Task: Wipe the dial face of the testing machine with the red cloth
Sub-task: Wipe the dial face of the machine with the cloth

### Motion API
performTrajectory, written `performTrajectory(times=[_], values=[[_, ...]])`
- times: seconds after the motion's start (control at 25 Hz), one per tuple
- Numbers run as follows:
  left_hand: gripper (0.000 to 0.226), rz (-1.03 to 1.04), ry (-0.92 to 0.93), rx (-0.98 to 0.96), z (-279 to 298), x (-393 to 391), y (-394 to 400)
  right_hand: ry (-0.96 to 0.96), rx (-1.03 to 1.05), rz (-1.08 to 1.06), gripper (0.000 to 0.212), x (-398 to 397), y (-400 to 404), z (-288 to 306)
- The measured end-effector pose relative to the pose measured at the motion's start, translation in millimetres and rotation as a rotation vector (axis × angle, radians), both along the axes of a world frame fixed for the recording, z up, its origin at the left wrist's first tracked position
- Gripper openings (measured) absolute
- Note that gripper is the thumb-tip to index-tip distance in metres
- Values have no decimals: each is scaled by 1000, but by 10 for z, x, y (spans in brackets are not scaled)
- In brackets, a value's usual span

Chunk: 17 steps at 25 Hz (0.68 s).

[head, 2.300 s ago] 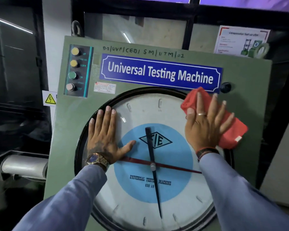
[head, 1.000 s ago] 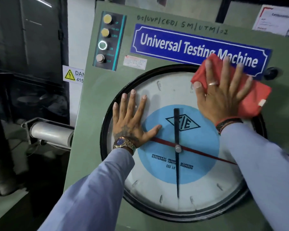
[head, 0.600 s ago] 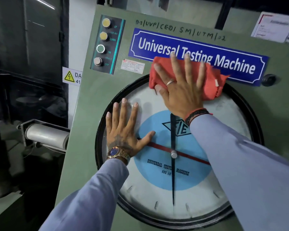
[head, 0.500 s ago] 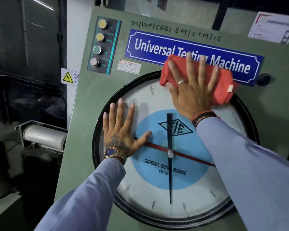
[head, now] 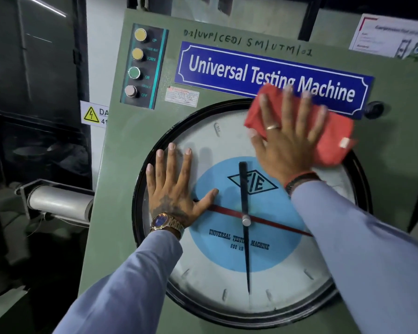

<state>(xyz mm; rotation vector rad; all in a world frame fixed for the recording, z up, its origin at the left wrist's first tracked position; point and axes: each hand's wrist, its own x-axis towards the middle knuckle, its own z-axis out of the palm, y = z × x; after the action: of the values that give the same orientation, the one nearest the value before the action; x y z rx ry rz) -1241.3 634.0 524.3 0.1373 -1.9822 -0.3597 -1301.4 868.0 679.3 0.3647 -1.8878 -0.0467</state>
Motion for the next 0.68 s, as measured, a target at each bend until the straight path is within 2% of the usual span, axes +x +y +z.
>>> performTrajectory(times=[0.12, 0.2, 0.44, 0.56, 0.64, 0.68], values=[[113, -20, 16, 5, -16, 1, -16, 15, 310, 135, 70, 63, -576, -128], [113, -21, 12, -5, -15, 11, -28, 2, 375, 158, 67, 66, -537, -245], [116, -4, -60, -26, 12, 51, -33, -52, 448, 114, 72, 209, 333, -839], [117, -7, -134, -45, 60, 111, -39, -112, 348, 82, 68, 408, 661, -1098], [115, -5, -175, -62, 120, 203, -27, -162, 134, 109, 61, 524, 591, -1163], [112, -3, -183, -70, 188, 272, -30, -213, -37, 150, 61, 592, 461, -1132]])
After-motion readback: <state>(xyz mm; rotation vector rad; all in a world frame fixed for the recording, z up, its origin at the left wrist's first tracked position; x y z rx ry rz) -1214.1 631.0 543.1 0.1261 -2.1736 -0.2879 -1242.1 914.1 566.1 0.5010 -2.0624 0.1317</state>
